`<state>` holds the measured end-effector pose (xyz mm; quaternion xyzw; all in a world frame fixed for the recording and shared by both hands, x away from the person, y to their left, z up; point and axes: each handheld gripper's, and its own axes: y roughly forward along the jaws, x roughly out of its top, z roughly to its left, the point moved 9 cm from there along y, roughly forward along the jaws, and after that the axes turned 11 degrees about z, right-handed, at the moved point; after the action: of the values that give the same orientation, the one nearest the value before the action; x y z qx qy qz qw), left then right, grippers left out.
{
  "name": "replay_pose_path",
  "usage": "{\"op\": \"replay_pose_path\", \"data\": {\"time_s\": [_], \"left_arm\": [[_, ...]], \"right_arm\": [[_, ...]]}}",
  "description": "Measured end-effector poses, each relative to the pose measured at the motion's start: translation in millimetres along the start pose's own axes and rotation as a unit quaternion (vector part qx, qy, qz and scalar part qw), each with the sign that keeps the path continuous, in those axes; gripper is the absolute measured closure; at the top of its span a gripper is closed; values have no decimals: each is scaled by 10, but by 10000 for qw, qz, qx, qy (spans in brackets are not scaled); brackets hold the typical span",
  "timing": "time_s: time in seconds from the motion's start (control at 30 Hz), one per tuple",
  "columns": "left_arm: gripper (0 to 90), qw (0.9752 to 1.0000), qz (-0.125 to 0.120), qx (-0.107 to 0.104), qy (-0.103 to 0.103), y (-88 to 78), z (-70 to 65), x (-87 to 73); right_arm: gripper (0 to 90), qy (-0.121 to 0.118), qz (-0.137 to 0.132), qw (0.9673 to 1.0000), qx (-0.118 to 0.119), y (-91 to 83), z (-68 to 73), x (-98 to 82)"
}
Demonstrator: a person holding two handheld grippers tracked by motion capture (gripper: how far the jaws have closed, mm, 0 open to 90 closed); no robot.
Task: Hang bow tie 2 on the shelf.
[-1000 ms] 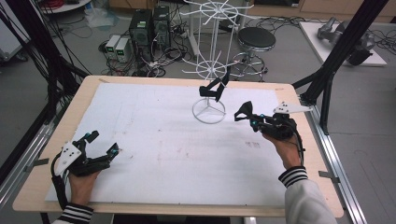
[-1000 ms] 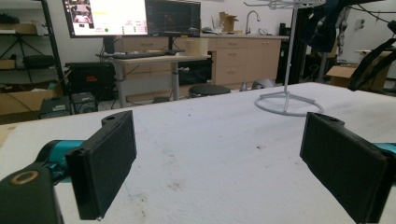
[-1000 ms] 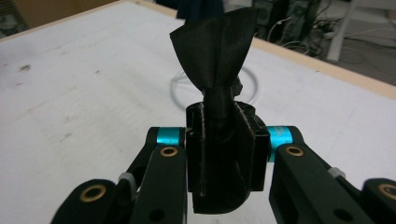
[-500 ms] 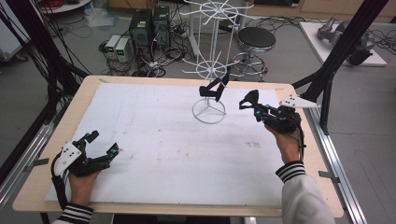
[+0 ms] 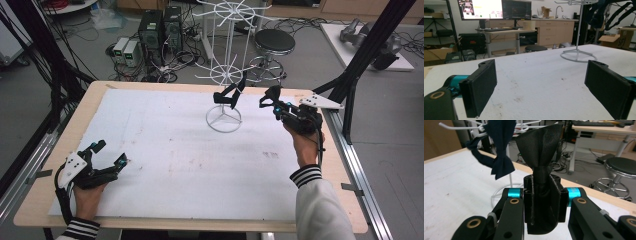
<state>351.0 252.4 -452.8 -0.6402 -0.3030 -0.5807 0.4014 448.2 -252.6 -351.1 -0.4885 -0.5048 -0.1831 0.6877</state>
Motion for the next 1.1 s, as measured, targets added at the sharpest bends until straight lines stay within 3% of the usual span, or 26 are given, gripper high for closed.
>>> {"op": "replay_pose_path", "data": {"time_s": [0.27,0.77,1.1], "left_arm": [[112,10000,1,-1,-1,0,0,0],[112,10000,-1,0,-2,0,0,0],[112,10000,-1,-5,-4,0,0,0]], "right_arm": [[757,62,-264,9996,-93,2,-5,110],[757,187,-603,9969,-477,72,14,412],[756,122,-686,9967,-418,139,120,523]]}}
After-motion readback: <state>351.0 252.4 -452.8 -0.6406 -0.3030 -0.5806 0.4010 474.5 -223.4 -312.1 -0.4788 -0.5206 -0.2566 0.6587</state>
